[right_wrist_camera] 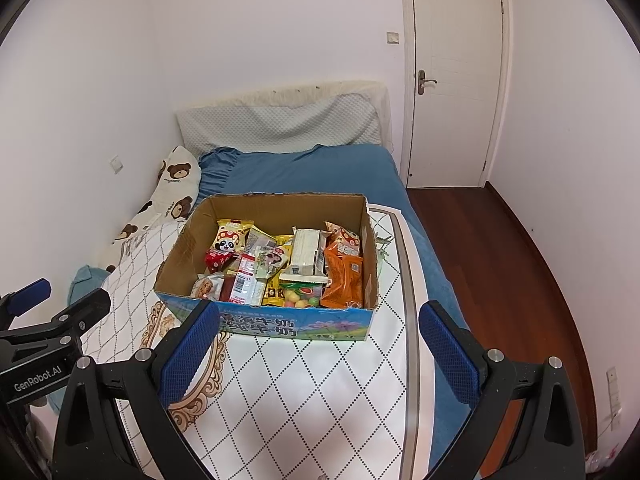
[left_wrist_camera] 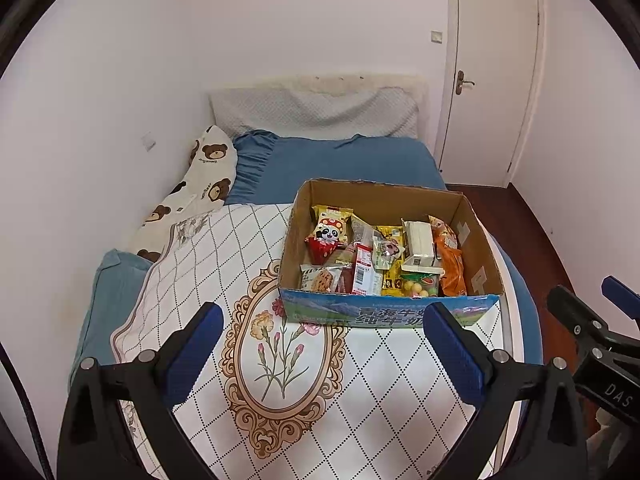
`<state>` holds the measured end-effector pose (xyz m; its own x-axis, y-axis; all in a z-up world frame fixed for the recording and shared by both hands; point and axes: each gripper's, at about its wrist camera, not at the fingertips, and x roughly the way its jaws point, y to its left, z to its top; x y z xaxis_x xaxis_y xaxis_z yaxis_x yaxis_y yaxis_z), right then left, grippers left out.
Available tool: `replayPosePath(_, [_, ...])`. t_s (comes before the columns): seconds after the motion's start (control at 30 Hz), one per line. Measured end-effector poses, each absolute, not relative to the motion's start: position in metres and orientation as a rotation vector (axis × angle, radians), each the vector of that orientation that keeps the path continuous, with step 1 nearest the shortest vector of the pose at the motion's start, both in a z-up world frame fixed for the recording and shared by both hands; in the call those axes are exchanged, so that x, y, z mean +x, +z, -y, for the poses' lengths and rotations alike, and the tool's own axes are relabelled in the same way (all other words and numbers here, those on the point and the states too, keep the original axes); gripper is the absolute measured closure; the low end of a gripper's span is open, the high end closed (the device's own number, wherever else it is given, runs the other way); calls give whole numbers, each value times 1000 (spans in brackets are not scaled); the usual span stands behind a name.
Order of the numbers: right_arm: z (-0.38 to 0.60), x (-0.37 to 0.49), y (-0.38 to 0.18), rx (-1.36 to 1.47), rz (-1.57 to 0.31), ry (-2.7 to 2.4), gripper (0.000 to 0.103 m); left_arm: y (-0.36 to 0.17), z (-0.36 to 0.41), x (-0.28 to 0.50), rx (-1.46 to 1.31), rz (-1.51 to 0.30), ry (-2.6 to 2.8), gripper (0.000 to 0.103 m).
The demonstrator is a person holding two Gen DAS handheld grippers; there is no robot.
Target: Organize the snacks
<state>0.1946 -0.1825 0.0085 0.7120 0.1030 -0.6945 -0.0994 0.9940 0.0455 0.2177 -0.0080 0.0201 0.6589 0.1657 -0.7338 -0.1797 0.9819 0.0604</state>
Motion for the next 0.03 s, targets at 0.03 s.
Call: replayPosePath(0.03, [182, 194, 10, 5, -769, 114, 1, 20, 8, 218, -18, -828, 197, 0])
